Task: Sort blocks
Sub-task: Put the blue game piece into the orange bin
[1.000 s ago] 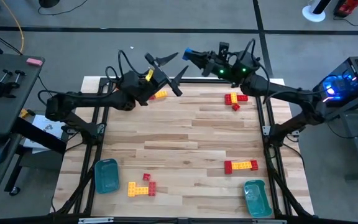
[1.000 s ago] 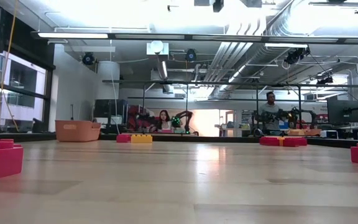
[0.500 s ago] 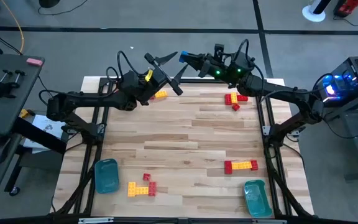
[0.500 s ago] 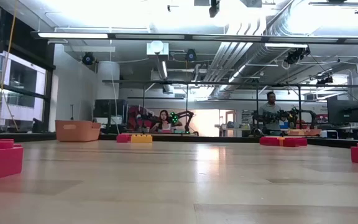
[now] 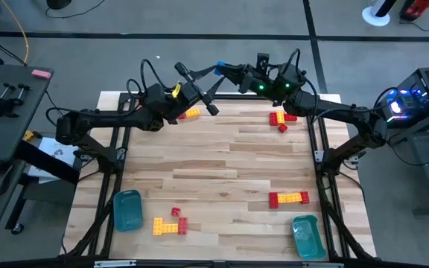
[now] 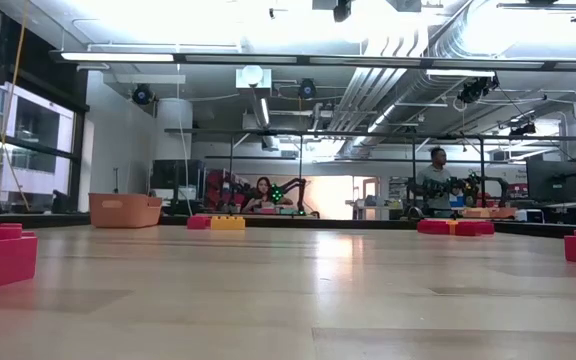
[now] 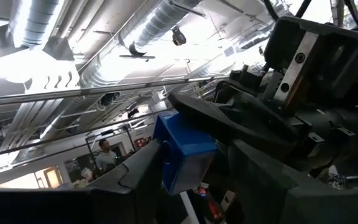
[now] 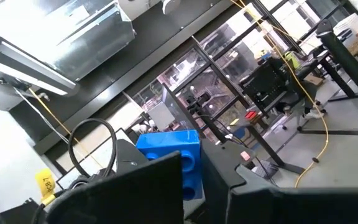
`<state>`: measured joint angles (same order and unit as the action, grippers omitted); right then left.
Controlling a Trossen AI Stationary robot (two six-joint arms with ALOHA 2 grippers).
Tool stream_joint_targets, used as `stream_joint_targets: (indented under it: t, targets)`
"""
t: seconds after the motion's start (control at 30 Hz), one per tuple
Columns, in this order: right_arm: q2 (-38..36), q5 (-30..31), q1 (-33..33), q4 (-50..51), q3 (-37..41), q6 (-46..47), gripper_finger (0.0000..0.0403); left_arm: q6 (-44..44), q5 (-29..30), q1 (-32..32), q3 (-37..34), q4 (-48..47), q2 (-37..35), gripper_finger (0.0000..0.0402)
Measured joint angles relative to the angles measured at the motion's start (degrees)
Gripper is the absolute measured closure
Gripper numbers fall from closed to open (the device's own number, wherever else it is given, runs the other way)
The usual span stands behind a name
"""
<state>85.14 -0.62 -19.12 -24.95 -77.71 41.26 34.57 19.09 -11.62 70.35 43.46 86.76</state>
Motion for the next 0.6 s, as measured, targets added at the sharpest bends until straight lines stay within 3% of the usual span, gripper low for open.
stream_joint_targets:
  t: [0.23,0.6]
  targets:
    - [0.0,0.5,1.0,-1.9,0.0,0.3,0.0403,0.8,-1.1,0.1,0.1,0.2,0.0,0.0233]
    - [0.0,1.3,2.7,-2.9,0.0,4.4,0.0403,15.5,-0.4,1.4,0.1,2.4,0.0,0.0218]
